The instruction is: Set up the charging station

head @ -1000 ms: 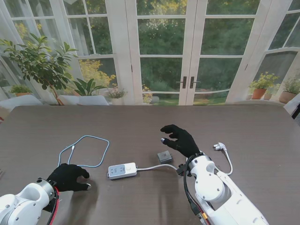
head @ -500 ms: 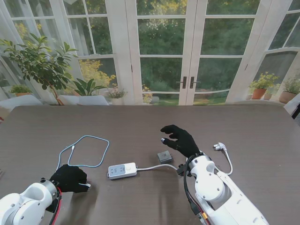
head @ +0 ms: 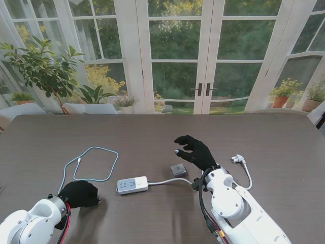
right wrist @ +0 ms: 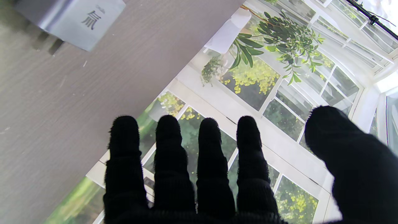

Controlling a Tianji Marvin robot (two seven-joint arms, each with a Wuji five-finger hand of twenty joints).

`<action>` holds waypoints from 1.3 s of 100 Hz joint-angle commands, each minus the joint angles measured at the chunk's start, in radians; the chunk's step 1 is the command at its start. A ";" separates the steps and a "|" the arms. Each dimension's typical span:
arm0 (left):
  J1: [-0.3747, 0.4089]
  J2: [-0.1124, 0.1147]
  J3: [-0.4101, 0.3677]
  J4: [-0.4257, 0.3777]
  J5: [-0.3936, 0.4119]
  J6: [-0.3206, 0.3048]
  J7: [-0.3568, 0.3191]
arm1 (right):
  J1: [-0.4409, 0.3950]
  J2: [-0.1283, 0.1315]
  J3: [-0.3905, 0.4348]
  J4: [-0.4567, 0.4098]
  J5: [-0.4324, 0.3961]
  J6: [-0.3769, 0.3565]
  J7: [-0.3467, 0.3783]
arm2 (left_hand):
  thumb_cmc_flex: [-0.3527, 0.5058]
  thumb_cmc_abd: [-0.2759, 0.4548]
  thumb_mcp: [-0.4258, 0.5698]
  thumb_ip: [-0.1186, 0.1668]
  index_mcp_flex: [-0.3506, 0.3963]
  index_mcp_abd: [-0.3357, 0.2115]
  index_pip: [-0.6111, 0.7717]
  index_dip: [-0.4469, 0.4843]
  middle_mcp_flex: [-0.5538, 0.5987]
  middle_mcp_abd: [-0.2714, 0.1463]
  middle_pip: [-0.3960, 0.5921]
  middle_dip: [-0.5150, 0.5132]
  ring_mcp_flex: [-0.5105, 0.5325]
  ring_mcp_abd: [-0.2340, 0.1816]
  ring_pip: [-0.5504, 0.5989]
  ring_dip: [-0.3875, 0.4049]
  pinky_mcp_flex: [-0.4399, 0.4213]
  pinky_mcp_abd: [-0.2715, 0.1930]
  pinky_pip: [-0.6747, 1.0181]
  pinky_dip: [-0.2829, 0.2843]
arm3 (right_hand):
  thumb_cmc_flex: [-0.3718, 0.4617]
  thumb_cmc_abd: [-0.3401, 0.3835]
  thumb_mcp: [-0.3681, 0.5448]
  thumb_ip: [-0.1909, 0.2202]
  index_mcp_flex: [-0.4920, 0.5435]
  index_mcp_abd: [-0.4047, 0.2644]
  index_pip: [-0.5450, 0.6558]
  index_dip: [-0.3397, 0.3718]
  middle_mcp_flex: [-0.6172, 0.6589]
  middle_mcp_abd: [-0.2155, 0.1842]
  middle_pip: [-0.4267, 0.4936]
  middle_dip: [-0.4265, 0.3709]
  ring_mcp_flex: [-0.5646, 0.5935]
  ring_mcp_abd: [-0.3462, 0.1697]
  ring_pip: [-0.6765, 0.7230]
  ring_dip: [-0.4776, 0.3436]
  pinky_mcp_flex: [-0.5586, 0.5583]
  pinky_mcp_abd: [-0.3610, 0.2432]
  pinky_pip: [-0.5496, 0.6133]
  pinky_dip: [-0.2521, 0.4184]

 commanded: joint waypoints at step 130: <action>-0.043 -0.054 0.040 0.064 -0.456 -0.062 0.081 | 0.046 -0.001 -0.036 0.015 -0.092 0.067 0.001 | -0.046 -0.125 0.440 -0.154 0.064 0.015 0.238 0.046 0.210 -0.018 0.154 0.185 0.465 -0.288 0.610 -0.204 0.708 -0.285 0.642 -0.011 | -0.022 0.034 -0.017 0.033 0.011 0.010 0.001 -0.020 0.037 0.016 0.002 -0.006 0.042 0.011 0.009 0.011 0.009 0.023 -0.014 0.029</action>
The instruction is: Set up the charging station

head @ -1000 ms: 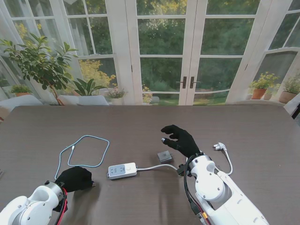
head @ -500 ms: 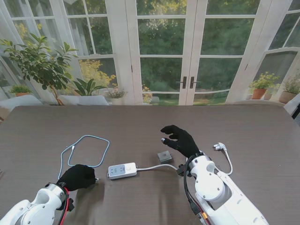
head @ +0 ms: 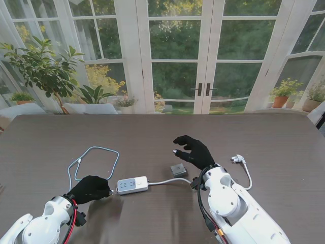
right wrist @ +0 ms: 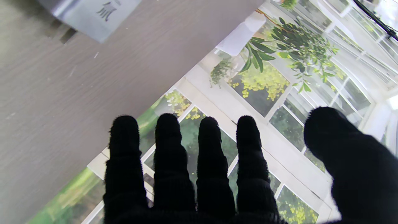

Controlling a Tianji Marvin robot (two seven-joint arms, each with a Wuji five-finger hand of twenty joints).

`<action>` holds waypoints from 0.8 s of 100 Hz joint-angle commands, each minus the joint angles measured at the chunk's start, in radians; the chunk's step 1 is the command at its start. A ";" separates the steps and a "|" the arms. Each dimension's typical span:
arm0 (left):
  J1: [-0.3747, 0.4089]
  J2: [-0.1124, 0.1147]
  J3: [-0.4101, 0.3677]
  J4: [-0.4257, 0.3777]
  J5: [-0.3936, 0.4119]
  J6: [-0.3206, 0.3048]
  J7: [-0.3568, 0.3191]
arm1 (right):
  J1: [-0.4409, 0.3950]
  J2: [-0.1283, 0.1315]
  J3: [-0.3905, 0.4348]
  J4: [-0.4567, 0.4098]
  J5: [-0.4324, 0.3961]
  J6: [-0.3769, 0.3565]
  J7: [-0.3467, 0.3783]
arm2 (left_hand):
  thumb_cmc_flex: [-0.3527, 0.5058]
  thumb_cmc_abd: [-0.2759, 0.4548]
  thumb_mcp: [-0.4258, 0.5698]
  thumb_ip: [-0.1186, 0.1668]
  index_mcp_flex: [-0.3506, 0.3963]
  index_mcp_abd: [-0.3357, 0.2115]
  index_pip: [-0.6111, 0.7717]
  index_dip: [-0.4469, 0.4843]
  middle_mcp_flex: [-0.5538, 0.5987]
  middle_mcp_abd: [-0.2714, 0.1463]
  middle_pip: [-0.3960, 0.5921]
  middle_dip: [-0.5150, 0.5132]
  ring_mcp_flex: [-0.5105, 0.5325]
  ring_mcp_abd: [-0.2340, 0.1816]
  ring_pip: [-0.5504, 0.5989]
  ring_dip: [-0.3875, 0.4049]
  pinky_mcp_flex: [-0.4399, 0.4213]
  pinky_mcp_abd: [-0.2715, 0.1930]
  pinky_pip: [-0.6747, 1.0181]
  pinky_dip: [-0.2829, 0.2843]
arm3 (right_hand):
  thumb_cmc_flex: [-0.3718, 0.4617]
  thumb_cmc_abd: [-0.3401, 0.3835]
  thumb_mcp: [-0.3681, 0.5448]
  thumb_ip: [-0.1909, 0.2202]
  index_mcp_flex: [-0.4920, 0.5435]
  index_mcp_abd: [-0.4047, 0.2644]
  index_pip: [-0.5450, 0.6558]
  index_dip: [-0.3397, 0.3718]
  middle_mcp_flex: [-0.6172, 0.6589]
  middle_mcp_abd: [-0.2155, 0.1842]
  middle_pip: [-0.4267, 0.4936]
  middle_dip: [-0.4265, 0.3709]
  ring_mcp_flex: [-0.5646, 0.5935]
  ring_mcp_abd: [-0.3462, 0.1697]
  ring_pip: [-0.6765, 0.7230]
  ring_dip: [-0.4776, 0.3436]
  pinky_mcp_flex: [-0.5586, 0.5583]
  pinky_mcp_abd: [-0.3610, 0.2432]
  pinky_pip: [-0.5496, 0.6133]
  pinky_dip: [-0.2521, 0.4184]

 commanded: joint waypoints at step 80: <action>-0.092 0.010 -0.008 0.010 -0.420 0.008 -0.267 | 0.224 0.058 -0.196 0.145 -0.418 0.054 0.076 | -0.002 0.025 0.078 -0.007 0.023 -0.020 0.073 0.051 0.057 0.027 0.030 0.029 0.024 -0.074 0.094 -0.001 0.064 -0.148 0.297 -0.015 | 0.050 -0.218 0.117 -0.021 0.167 -0.053 0.077 0.025 0.165 -0.019 0.107 0.081 0.212 -0.047 0.157 0.092 0.132 -0.024 0.277 -0.044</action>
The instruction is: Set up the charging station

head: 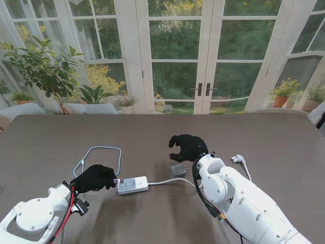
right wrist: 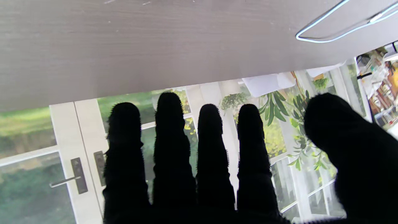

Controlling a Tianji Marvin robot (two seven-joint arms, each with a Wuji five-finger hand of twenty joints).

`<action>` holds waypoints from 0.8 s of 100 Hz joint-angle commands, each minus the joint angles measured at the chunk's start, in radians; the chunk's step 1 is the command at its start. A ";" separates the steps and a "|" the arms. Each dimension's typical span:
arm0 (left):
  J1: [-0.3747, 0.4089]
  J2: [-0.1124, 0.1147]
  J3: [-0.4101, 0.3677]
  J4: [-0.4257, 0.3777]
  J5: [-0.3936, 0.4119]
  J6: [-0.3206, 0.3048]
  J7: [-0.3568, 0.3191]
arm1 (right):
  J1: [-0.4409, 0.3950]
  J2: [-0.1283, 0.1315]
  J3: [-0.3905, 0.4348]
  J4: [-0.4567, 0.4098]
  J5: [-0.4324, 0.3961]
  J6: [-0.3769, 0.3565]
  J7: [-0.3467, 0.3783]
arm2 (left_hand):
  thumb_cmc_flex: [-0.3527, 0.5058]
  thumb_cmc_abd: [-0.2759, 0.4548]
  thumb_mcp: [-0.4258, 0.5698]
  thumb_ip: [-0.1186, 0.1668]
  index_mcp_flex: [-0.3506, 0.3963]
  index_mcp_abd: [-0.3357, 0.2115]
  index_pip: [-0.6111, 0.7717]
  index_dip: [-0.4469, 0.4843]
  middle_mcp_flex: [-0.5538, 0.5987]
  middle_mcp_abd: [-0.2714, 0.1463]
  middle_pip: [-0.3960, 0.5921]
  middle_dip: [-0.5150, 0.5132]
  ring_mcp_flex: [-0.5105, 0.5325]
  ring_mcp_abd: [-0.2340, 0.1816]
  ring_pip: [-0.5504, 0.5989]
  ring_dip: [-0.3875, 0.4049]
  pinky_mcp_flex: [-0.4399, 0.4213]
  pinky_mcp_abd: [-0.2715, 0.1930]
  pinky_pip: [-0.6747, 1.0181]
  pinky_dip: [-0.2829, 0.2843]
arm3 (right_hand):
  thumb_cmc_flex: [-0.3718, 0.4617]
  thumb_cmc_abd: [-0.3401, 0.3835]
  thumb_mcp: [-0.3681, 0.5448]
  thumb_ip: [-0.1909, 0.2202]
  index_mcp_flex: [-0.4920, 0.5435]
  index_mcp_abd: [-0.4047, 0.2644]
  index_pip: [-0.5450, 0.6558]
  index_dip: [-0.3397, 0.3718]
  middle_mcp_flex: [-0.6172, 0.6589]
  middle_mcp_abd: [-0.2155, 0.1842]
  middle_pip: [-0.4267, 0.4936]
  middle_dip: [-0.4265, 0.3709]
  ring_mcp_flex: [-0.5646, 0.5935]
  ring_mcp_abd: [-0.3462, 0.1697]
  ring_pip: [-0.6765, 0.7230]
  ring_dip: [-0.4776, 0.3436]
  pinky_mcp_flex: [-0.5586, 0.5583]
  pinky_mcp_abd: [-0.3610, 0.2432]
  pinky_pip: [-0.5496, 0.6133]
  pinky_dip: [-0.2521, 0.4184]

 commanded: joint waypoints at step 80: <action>-0.050 -0.012 0.029 0.042 -0.187 0.042 -0.080 | 0.132 0.044 -0.201 0.165 -0.194 -0.035 -0.007 | 0.009 0.064 0.010 0.017 0.030 -0.016 0.021 0.049 0.061 0.016 0.016 0.011 0.013 -0.093 0.126 0.006 0.068 -0.198 0.294 0.063 | -0.046 -0.381 0.156 -0.089 -0.068 0.019 0.051 0.037 -0.065 -0.069 0.133 0.102 0.143 -0.092 0.271 0.155 0.102 -0.116 0.488 -0.040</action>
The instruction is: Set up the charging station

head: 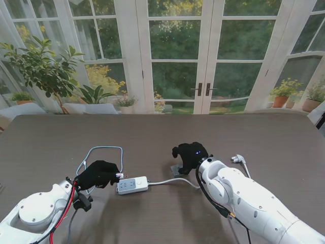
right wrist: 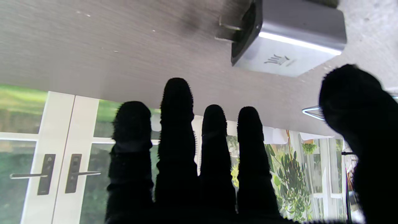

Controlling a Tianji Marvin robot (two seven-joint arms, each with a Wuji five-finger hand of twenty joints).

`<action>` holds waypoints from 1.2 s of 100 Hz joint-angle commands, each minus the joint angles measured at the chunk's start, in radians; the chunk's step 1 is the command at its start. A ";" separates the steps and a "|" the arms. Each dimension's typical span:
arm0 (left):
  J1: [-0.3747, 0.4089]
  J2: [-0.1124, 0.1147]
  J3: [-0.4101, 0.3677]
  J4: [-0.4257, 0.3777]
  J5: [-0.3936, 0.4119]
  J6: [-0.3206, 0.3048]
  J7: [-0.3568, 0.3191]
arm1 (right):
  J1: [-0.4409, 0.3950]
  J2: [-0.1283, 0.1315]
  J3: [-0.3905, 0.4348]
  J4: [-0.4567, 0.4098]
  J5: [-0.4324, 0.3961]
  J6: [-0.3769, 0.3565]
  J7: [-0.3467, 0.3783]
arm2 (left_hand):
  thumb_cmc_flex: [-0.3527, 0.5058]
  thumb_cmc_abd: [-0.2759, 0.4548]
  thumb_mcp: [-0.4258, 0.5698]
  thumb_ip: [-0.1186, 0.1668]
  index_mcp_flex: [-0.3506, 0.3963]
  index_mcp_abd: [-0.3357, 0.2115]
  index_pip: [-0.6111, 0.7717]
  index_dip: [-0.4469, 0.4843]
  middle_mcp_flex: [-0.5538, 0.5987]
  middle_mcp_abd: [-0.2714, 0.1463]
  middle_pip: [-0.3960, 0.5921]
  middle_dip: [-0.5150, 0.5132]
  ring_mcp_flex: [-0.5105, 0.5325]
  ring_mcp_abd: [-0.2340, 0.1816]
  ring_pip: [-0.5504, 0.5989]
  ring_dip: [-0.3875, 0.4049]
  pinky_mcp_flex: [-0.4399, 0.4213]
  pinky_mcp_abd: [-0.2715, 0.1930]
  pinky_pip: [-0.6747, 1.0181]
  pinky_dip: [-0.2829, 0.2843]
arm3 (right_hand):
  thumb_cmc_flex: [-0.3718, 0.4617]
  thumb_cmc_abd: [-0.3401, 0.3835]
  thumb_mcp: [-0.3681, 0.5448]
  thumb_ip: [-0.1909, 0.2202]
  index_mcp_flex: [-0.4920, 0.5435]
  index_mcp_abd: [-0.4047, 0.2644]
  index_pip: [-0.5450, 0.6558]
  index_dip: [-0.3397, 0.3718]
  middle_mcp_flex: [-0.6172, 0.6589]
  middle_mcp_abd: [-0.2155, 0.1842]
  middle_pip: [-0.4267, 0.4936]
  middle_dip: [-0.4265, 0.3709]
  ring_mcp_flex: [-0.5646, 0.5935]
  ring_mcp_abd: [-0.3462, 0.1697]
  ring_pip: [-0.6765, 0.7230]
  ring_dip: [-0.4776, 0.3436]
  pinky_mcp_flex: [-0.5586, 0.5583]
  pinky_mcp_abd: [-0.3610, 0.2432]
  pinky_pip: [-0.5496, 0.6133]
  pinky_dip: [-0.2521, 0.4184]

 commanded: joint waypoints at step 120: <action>0.009 -0.009 0.002 -0.009 -0.030 0.011 -0.017 | 0.128 -0.084 -0.253 0.288 0.066 0.033 -0.169 | 0.016 0.081 -0.040 0.041 0.033 -0.019 -0.010 0.038 0.063 0.016 0.006 -0.002 0.013 -0.111 0.123 -0.002 0.071 -0.241 0.289 0.054 | 0.074 -0.096 0.132 -0.035 0.102 -0.025 0.351 0.181 0.167 -0.067 0.319 0.300 0.203 -0.052 0.384 0.125 0.159 -0.042 0.279 0.079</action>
